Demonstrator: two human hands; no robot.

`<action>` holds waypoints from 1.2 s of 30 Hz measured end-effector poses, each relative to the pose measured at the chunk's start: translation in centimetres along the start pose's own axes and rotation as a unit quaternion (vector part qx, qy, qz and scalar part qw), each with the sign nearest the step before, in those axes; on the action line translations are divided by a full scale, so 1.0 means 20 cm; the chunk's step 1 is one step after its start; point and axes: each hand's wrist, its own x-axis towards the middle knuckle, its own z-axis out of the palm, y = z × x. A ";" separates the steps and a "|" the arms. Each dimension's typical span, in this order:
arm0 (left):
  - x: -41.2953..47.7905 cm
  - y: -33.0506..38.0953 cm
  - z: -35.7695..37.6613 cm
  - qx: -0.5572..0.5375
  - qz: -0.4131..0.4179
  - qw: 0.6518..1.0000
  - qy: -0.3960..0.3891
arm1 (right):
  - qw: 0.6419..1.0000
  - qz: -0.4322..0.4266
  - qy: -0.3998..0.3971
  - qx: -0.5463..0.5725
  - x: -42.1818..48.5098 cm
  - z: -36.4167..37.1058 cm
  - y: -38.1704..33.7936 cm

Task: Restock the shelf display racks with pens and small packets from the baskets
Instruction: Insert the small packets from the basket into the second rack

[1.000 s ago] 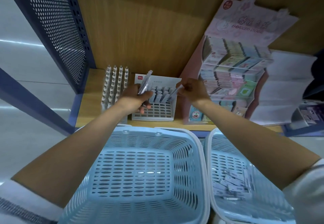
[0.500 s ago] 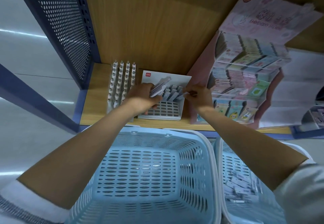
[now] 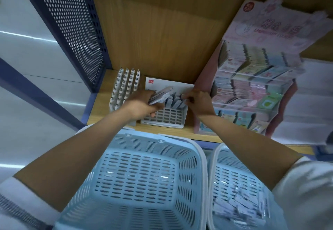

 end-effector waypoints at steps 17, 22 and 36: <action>0.06 0.07 -0.08 0.022 0.045 0.998 -0.032 | 0.999 0.033 -0.015 -0.017 0.00 -0.01 0.00; 0.08 -0.02 -0.13 0.007 0.067 0.997 -0.050 | 0.998 0.047 0.002 -0.030 0.02 0.02 -0.03; 0.18 -0.12 -0.16 -0.016 0.116 0.991 -0.066 | 0.993 0.100 0.039 -0.057 -0.02 0.06 -0.04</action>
